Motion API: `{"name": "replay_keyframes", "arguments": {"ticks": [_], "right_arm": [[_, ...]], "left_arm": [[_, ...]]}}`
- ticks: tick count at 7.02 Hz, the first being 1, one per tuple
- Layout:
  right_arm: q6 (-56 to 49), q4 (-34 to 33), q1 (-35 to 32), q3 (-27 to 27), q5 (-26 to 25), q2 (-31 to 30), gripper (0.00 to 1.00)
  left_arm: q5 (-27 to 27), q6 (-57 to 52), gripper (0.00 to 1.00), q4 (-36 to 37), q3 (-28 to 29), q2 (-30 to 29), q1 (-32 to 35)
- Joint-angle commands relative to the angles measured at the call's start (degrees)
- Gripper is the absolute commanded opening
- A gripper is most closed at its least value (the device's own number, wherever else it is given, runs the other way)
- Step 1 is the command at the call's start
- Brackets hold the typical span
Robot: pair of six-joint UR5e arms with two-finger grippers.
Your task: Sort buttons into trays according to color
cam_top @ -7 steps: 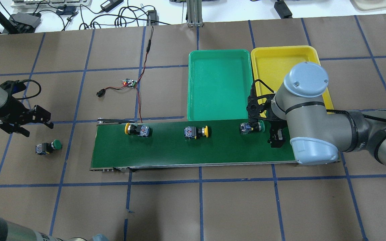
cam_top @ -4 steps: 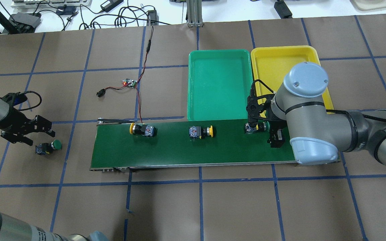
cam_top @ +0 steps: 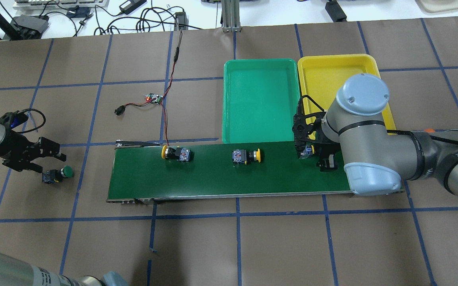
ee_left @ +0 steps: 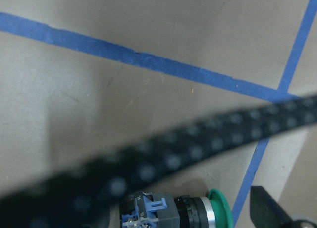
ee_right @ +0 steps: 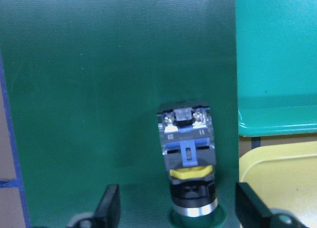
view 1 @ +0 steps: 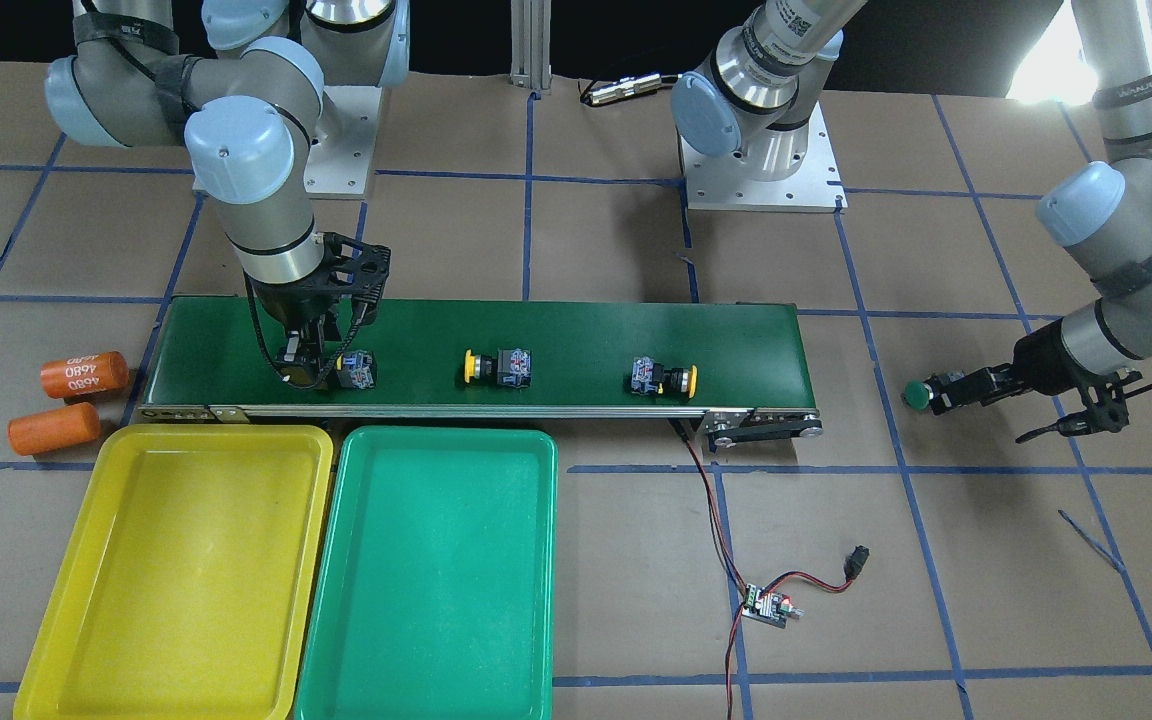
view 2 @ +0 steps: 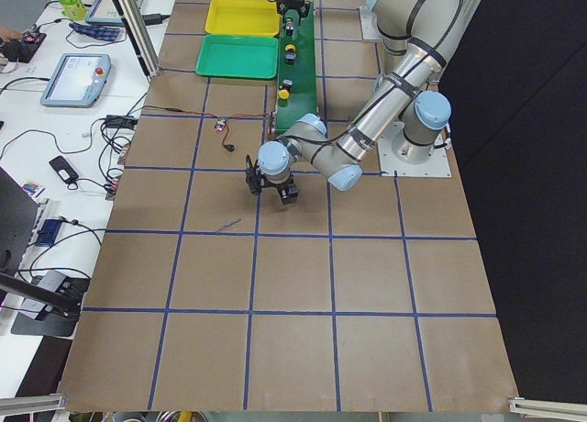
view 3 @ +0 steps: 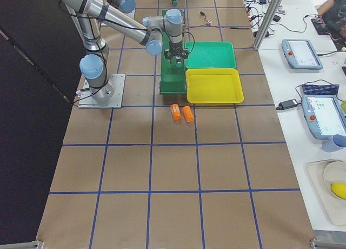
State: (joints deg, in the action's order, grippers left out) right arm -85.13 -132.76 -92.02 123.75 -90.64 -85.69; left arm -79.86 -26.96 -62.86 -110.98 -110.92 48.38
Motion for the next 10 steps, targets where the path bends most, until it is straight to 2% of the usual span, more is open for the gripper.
{"name": "replay_keyframes", "arguments": {"ticks": [1, 2, 4, 5, 6, 7, 9, 10], "right_arm": [[-4.67, -0.56, 0.00, 0.00, 0.02, 0.61, 0.23], [-4.70, -0.57, 0.00, -0.26, -0.07, 1.31, 0.21], [-3.91, -1.71, -0.26, -4.19, 0.28, 2.10, 0.19], [-3.56, -1.27, -0.70, -8.22, 0.28, 3.76, 0.18], [-3.47, -1.27, -0.70, -11.31, 1.59, 6.22, 0.18], [-2.86, -1.71, -1.31, -13.95, 3.43, 10.16, 0.18], [-2.68, -4.24, -4.73, -21.76, 2.58, 22.96, 0.22], [-2.68, -4.08, -4.75, -22.84, 2.48, 23.81, 0.50]], "left_arm": [[-0.47, 1.81, 1.00, -0.15, -1.95, -0.18, -0.04], [-0.47, 2.43, 1.00, -0.07, -2.40, -0.09, -0.04], [-0.47, 4.10, 1.00, 0.02, -2.49, -0.35, 0.04], [-1.26, 3.23, 0.39, 0.28, -2.40, 0.08, 0.13], [-3.61, 4.10, 0.00, -0.41, -2.31, 1.91, 1.70], [-3.72, 4.80, 0.00, -1.11, -2.31, 3.85, 4.15], [-1.55, 9.80, 0.00, -4.18, -0.57, 9.81, 10.29], [-1.09, 11.12, 0.00, -4.72, -0.47, 12.63, 15.98]]}}
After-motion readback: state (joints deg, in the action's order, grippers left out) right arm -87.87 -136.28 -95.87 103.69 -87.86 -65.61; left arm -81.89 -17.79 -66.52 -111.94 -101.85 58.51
